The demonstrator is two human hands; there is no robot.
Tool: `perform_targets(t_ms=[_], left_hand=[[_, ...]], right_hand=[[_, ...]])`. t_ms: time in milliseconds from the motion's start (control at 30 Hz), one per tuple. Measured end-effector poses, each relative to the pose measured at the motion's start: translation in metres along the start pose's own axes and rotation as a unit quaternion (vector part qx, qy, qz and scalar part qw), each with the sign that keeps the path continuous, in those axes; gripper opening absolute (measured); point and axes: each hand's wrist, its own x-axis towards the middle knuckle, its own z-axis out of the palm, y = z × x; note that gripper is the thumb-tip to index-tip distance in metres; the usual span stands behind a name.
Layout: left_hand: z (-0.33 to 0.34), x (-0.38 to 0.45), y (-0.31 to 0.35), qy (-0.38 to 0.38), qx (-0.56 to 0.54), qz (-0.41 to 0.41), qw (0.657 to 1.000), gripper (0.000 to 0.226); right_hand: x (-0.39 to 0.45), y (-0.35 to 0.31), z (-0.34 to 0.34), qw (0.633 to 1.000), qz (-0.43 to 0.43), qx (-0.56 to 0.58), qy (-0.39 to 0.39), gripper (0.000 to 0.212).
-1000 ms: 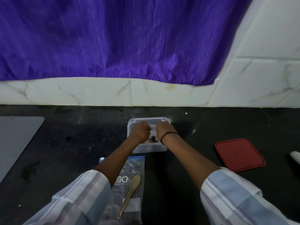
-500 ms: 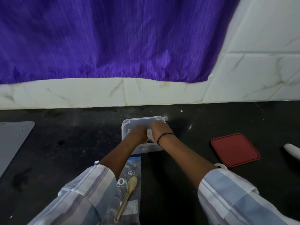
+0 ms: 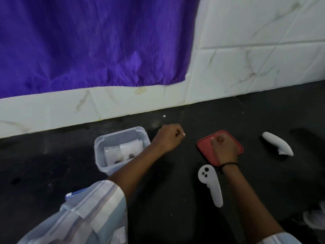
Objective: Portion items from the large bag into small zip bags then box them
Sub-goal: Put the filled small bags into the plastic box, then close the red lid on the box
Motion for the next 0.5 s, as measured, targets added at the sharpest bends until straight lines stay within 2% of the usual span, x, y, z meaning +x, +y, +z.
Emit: perform_targets(t_ms=[67, 167, 333, 500], left_hand=[[0.023, 0.009, 0.009, -0.043, -0.023, 0.007, 0.999, 0.011], [0.054, 0.022, 0.012, -0.088, -0.042, -0.024, 0.995, 0.017], [0.088, 0.039, 0.016, -0.177, 0.01, -0.058, 0.982, 0.051], [0.108, 0.046, 0.01, -0.235, 0.036, -0.071, 0.969, 0.028]], right_hand=[[0.001, 0.026, -0.008, 0.997, 0.065, -0.031, 0.009, 0.02], [-0.001, 0.056, -0.011, 0.989, 0.128, -0.068, 0.004, 0.046], [0.0, 0.085, -0.008, 0.977, 0.205, -0.048, -0.01, 0.05], [0.004, 0.095, -0.003, 0.978, 0.204, -0.053, -0.012, 0.044]])
